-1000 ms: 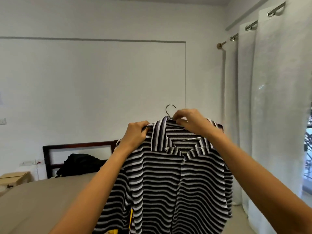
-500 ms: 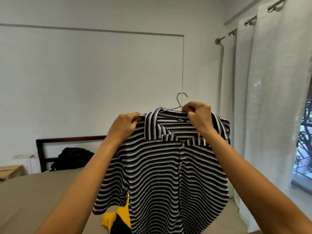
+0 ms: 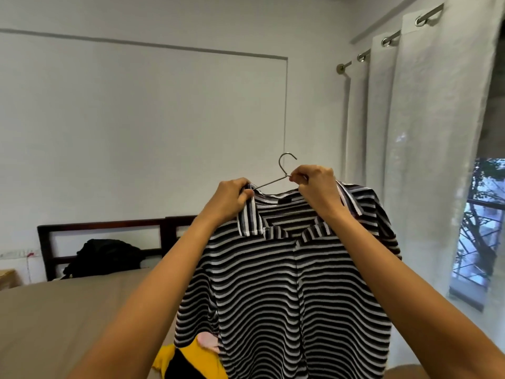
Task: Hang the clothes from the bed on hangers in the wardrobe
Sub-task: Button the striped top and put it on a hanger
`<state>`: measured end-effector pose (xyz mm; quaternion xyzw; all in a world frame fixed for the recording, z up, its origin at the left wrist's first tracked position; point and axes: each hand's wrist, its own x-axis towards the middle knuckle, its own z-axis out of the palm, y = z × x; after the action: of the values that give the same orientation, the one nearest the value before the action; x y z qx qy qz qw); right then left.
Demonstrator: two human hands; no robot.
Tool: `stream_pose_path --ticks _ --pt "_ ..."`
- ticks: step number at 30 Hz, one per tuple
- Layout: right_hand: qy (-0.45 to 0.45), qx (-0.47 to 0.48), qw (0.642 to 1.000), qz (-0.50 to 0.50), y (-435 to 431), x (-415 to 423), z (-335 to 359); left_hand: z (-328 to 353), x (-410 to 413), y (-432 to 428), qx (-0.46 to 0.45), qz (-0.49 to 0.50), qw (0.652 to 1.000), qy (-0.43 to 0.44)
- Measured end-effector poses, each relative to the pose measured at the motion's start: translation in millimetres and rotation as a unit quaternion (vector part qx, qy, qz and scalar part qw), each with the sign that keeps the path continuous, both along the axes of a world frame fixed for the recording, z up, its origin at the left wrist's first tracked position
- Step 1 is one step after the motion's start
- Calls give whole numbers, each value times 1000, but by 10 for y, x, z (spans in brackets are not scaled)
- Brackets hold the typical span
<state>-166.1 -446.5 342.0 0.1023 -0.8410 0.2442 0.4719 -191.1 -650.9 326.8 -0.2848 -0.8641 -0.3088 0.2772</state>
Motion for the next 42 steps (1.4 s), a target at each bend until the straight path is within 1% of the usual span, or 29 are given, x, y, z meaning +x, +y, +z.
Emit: stream_pose_path --ticks 3,4,6,7,8,9,10,11,12,15,17,18,19,21,22,24,26,28,30,31,33,34,36,37,40,42 --pt "-60 32 997 42 101 141 95 -39 -7 119 31 13 999 19" --pt "-63 29 997 35 197 200 146 -51 -11 140 39 17 999 30" --pt "-79 27 996 -25 501 304 248 -59 -13 150 49 26 997 48" --pt "-113 39 991 -61 665 353 273 -54 -12 151 51 30 997 53" --pt "-160 52 983 -76 787 398 271 -48 -12 152 54 32 996 59" --pt "-201 54 976 -69 864 424 233 -42 -12 157 55 32 996 66" --pt "-215 43 974 -53 897 424 173 -38 -17 169 56 33 995 73" --pt "-196 35 979 -52 896 409 114 -35 -26 184 54 34 995 78" --pt "-155 39 985 -71 889 384 64 -34 -30 207 51 34 995 81" --pt "-50 87 986 -133 870 339 -32 -48 -35 280 44 37 995 82" --pt "5 104 987 -125 873 326 -91 -49 -44 304 51 38 995 82" --pt "18 109 988 -110 872 322 -112 -45 -53 312 52 38 994 83" --pt "7 111 990 -91 879 318 -119 -41 -66 321 52 36 994 86" --pt "-60 109 991 -59 934 310 -77 -33 -86 348 50 25 994 89" --pt "-71 108 990 -51 978 291 -39 -30 -87 366 52 18 994 91" --pt "-57 92 993 -36 1044 255 38 -18 -95 400 59 4 993 101" --pt "-69 87 993 -24 1067 216 83 3 -102 430 66 -8 992 109" --pt "-69 132 988 -51 1057 183 73 38 -98 440 73 -24 990 118" --pt "-18 150 985 -87 1069 177 29 68 -108 387 71 -49 988 127" --pt "13 152 983 -106 1081 206 3 74 -136 332 68 -66 988 119" --pt "64 143 977 -147 1144 301 -69 55 -207 201 58 -93 991 75" --pt "80 131 974 -165 1196 360 -102 17 -252 154 36 -94 993 66" --pt "98 118 969 -196 1320 500 -164 -103 -343 174 -27 -79 993 86" --pt "99 116 966 -210 1380 582 -189 -158 -353 247 -42 -70 991 104" --pt "97 126 956 -248 1544 915 -216 -218 -269 620 -21 -69 986 149" --pt "94 124 949 -275 1642 1230 -214 -196 -159 930 -7 -103 979 173"
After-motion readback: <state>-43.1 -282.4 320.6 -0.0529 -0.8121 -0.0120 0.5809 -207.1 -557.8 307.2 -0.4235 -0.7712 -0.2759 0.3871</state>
